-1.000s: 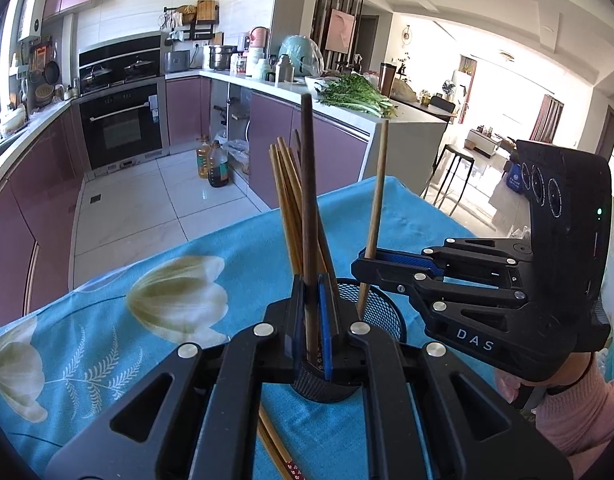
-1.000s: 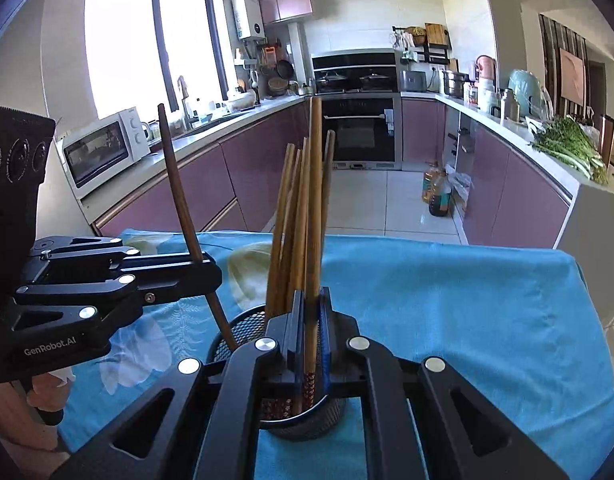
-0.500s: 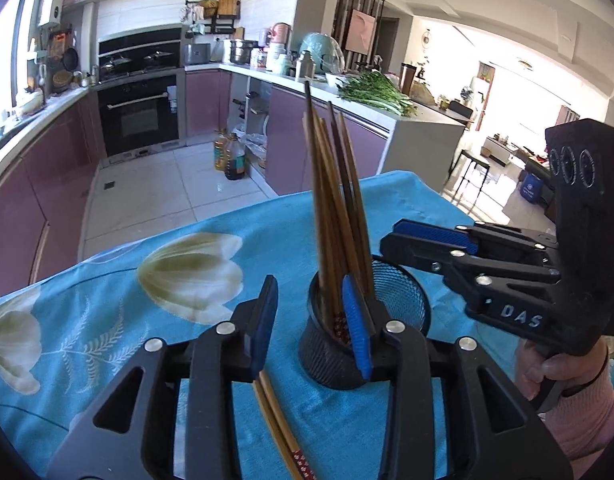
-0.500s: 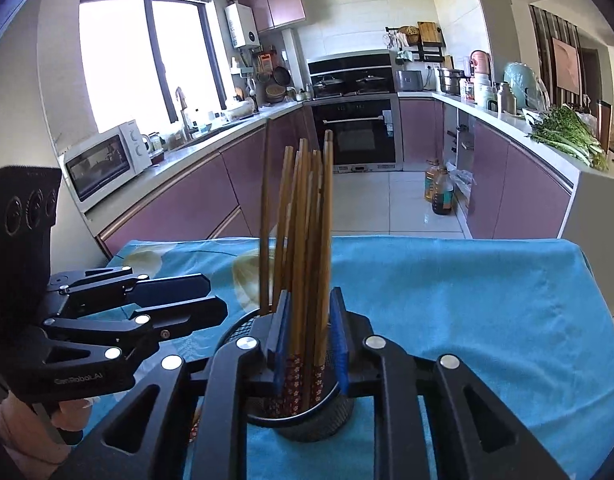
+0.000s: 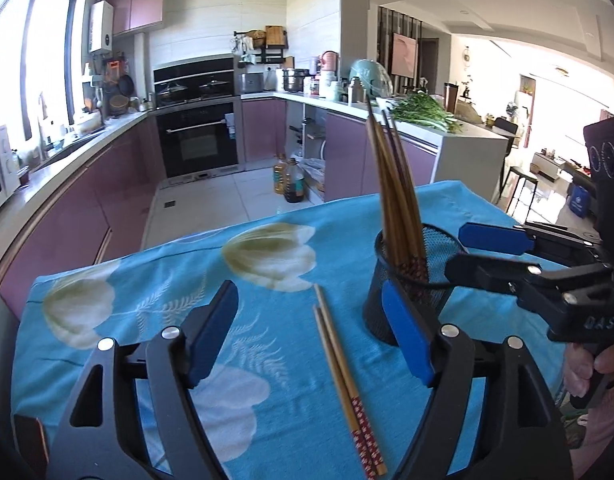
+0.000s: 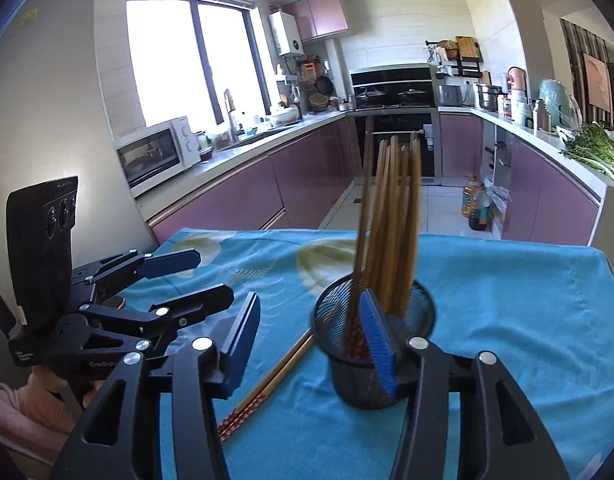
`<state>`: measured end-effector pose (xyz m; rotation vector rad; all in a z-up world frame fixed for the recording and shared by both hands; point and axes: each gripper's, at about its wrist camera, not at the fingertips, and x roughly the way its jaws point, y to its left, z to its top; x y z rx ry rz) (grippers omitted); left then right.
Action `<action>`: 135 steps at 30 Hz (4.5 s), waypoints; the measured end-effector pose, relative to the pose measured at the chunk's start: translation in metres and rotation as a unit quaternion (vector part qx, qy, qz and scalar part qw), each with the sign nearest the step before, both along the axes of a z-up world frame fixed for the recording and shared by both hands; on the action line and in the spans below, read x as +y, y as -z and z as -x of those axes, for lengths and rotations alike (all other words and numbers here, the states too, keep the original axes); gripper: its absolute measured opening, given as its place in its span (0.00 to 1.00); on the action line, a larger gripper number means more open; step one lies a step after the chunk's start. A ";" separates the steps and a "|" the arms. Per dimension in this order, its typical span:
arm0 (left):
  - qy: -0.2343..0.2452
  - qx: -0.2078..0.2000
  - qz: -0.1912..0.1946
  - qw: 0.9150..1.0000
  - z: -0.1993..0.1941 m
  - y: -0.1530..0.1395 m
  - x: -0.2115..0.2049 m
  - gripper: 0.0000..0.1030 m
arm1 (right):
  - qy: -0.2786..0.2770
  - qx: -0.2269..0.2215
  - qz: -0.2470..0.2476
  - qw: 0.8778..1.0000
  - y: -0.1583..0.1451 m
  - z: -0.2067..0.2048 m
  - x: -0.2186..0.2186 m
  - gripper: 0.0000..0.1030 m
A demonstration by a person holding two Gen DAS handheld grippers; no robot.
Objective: Organize utensils
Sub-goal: 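Withdraw both tools from the cup toward the last two chopsticks, then grasp a chopstick with the left tool while the right tool grasps the other, then lift both chopsticks upright and carry them toward the mesh cup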
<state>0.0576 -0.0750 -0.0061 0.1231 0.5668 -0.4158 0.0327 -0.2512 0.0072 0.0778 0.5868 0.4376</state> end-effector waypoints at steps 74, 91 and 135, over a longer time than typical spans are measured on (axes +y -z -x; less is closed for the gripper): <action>0.021 0.181 -0.009 0.983 -0.014 0.105 0.002 0.28 | -0.015 0.138 0.091 0.986 0.093 -0.034 0.060 0.19; 0.015 0.187 -0.011 0.982 -0.040 0.105 -0.003 0.22 | 0.007 0.143 0.049 0.989 0.087 -0.027 0.043 0.06; 0.004 0.177 -0.025 0.984 -0.029 0.105 -0.018 0.07 | -0.012 0.133 0.046 0.990 0.083 -0.025 0.043 0.05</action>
